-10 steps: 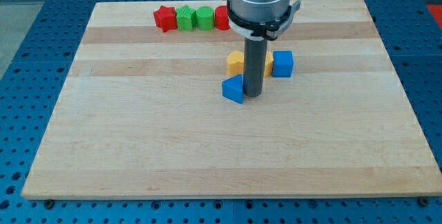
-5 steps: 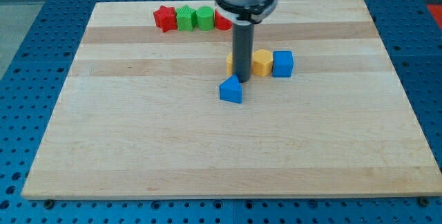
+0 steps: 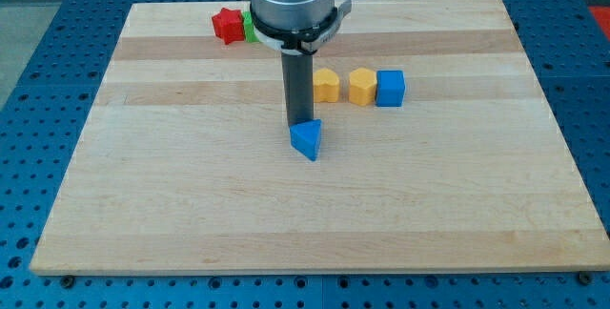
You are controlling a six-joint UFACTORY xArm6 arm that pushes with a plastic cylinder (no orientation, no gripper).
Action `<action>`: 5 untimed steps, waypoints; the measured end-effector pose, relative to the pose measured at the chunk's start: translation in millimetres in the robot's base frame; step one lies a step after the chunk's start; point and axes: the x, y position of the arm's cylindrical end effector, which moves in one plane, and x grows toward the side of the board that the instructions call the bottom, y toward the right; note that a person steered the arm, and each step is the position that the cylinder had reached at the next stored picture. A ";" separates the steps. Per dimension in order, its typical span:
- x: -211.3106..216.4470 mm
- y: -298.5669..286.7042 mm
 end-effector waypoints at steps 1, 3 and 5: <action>14.8 0.0; 28.1 17.1; 29.6 26.2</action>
